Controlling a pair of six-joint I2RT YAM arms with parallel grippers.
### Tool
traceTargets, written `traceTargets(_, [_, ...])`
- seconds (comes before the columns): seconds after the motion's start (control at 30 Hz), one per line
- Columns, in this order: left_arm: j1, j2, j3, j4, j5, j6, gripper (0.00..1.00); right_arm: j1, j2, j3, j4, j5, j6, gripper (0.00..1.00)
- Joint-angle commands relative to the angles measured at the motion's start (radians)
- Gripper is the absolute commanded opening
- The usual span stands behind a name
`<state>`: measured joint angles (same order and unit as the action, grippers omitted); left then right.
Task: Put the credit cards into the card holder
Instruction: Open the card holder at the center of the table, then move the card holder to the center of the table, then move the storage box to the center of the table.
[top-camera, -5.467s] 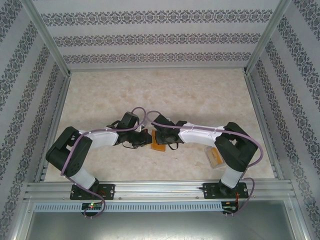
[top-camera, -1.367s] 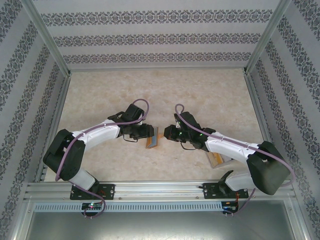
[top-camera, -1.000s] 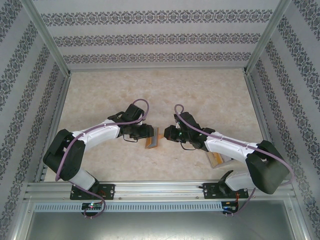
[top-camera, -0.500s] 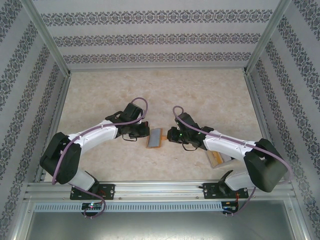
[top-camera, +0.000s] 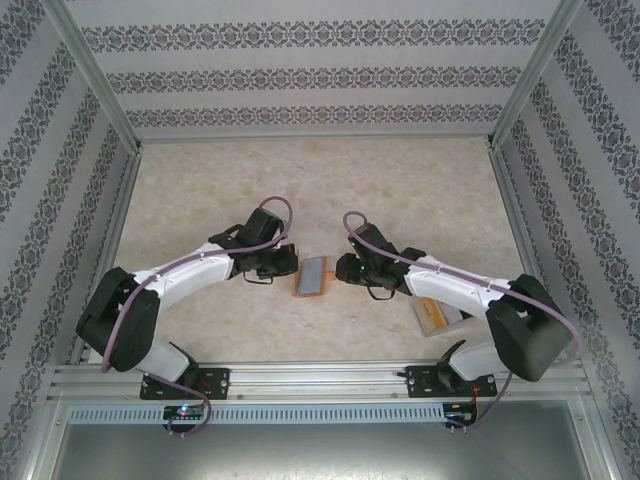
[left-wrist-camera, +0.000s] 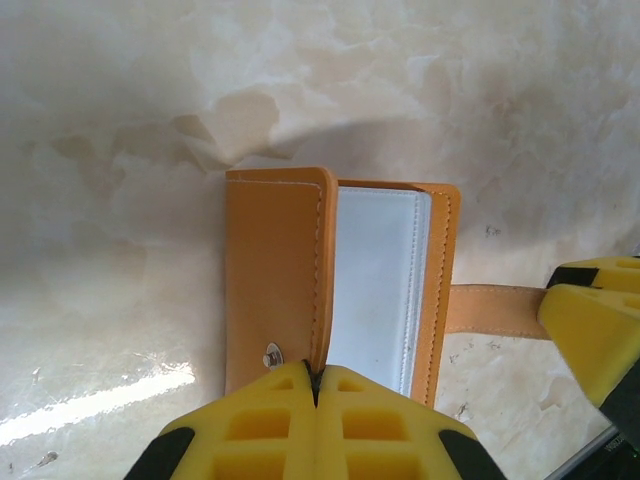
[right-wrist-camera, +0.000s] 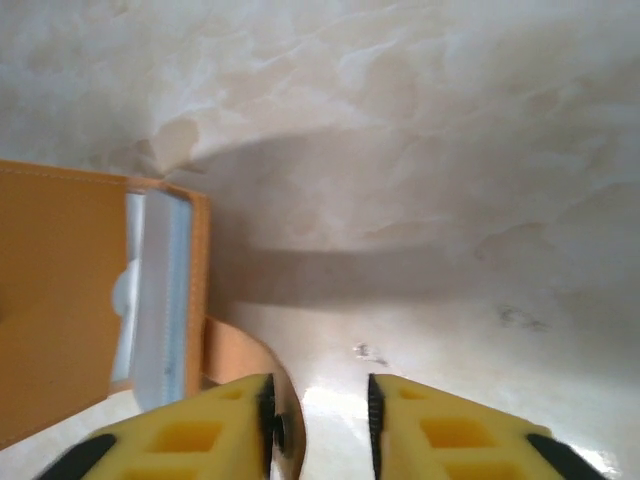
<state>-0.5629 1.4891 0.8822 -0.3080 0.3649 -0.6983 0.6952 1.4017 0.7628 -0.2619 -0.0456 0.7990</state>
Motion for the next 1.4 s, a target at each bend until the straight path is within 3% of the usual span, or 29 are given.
traceTargets(0.0, [0.004,-0.032,-0.042,0.003,-0.003,-0.038,0.0,-0.014,-0.118,0.03,-0.161,0.159,-0.013,0.47])
traceTargets(0.07, [0.006,-0.041,-0.053,0.023,-0.001,-0.052,0.0,-0.027,-0.21,0.015,-0.211,0.219,0.004,0.59])
traceTargets(0.17, [0.008,-0.044,-0.054,0.031,0.009,-0.058,0.0,-0.066,-0.368,-0.017,-0.302,0.3,0.045,0.66])
traceTargets(0.2, [0.01,-0.046,-0.054,0.036,0.017,-0.062,0.0,-0.08,-0.43,-0.026,-0.354,0.338,0.072,0.73])
traceTargets(0.4, [0.02,-0.046,-0.058,0.068,0.049,-0.067,0.0,-0.176,-0.749,-0.086,-0.666,0.517,0.257,0.8])
traceTargets(0.53, [0.03,-0.036,-0.051,0.072,0.068,-0.06,0.0,-0.279,-0.806,-0.091,-0.867,0.546,0.365,0.87])
traceTargets(0.63, [0.032,-0.025,-0.039,0.063,0.078,-0.048,0.0,-0.34,-0.817,-0.108,-0.911,0.561,0.404,0.95])
traceTargets(0.87, [0.034,-0.008,-0.019,0.052,0.087,-0.026,0.0,-0.459,-0.872,-0.177,-0.879,0.516,0.452,0.98])
traceTargets(1.0, [0.035,0.007,-0.007,0.049,0.093,-0.019,0.0,-0.49,-0.909,-0.278,-0.718,0.373,0.433,0.98])
traceTargets(1.37, [0.038,0.036,0.033,0.018,0.115,0.011,0.0,-0.488,-0.857,-0.413,-0.346,0.119,0.417,0.97])
